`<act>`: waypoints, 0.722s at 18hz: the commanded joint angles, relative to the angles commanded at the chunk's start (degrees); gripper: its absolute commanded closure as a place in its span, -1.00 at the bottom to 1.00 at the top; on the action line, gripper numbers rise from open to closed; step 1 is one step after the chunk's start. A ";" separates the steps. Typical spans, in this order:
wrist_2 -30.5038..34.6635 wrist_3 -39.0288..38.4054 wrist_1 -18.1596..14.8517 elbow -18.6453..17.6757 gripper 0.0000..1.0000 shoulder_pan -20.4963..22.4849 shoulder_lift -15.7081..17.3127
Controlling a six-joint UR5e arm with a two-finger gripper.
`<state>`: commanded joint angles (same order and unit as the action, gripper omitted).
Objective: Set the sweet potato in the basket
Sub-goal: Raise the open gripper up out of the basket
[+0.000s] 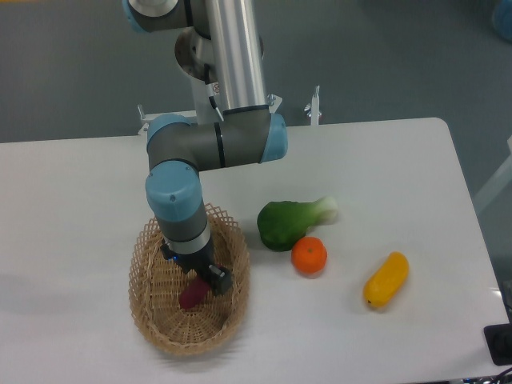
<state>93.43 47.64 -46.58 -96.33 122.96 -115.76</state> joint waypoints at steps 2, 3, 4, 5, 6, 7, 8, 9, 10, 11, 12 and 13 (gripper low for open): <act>0.35 -0.79 0.00 1.05 -1.00 0.09 0.88; 0.35 -0.97 0.00 1.93 -1.00 0.18 1.50; 0.35 -0.88 0.00 2.72 -1.00 0.44 2.11; 0.44 -0.62 0.00 3.08 -1.00 0.79 2.90; 0.53 -0.18 0.00 3.60 -1.00 1.49 3.60; 0.53 -0.18 0.00 4.39 -1.00 2.19 3.96; 0.79 -0.35 0.00 5.79 -1.00 3.16 4.22; 1.14 -0.27 -0.26 7.11 -1.00 4.03 4.40; 1.66 -0.18 -0.52 8.25 -1.00 5.17 4.58; 2.45 -0.09 -0.96 9.05 -1.00 6.75 5.27; 3.07 0.17 -2.01 9.32 -1.00 7.90 5.89; 3.25 1.74 -3.32 9.41 -1.00 9.22 6.77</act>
<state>96.68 49.38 -49.91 -86.92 132.17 -108.99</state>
